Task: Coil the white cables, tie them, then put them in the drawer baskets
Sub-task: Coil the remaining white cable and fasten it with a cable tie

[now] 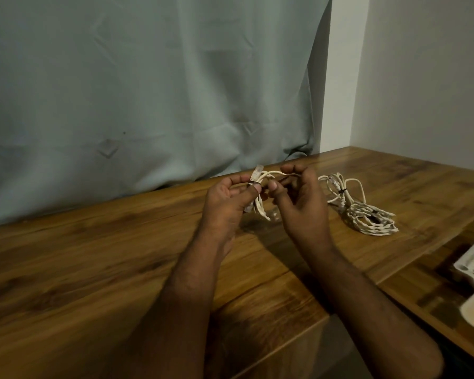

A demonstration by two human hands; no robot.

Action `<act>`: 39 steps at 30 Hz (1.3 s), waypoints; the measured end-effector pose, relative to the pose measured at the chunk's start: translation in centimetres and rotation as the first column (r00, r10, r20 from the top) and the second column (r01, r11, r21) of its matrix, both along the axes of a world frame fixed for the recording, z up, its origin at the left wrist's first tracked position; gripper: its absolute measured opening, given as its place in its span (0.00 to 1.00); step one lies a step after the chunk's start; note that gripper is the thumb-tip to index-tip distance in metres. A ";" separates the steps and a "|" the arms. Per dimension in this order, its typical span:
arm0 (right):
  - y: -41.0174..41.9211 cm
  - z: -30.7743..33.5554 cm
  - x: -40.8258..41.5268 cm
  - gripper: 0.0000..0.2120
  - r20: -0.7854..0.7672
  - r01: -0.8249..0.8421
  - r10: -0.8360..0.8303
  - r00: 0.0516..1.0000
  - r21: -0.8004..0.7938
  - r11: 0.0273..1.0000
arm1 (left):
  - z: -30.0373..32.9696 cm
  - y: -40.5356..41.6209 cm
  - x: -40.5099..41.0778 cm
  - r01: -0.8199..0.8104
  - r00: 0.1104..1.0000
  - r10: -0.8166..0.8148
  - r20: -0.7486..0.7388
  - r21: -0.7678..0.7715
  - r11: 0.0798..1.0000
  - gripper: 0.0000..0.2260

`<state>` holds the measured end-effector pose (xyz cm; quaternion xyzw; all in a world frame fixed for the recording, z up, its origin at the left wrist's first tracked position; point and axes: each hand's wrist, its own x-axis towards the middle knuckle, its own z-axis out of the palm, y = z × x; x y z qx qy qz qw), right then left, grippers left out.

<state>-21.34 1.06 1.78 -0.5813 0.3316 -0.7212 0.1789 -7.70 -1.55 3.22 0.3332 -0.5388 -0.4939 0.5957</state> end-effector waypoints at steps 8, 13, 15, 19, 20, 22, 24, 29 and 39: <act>0.0 0.1 -0.8 0.08 0.099 0.175 -0.178 0.979 0.040 0.984 | -0.2 0.9 -1.4 0.079 0.997 -0.078 -0.023 0.020 0.997 0.16; 0.4 0.4 -0.8 0.06 0.013 0.207 -0.206 0.978 -0.034 0.978 | -0.2 1.2 -1.7 0.064 0.995 -0.059 -0.081 0.064 0.996 0.14; 0.6 0.3 -0.6 0.08 -0.063 0.220 -0.225 0.972 -0.070 0.973 | -0.1 1.3 -1.6 0.034 0.996 -0.027 -0.090 0.083 0.996 0.13; 0.3 -0.2 -0.7 0.07 -0.199 0.270 -0.282 0.939 -0.087 0.959 | 0.0 1.4 -1.5 -0.058 0.993 0.070 -0.099 0.117 0.991 0.12; 0.1 -0.3 -0.8 0.07 -0.241 0.281 -0.295 0.925 -0.089 0.955 | 0.0 1.5 -1.5 -0.077 0.989 0.092 -0.112 0.126 0.989 0.12; -0.1 -0.4 -0.9 0.07 -0.306 0.273 -0.289 0.907 -0.094 0.957 | 0.0 1.5 -1.4 -0.100 0.985 0.117 -0.129 0.133 0.986 0.13; -0.2 -0.4 -0.8 0.06 -0.340 0.233 -0.251 0.906 -0.096 0.968 | 0.0 1.5 -1.3 -0.107 0.984 0.125 -0.131 0.135 0.985 0.15; -0.5 -0.5 -0.8 0.07 -0.309 0.146 -0.144 0.940 -0.018 0.989 | 0.1 1.2 -1.2 -0.108 0.982 0.125 -0.140 0.128 0.986 0.15; -0.9 -0.8 -0.8 0.09 -0.403 0.014 0.007 0.915 0.048 0.999 | -0.3 0.5 0.0 -0.163 0.970 0.191 -0.150 0.183 0.969 0.11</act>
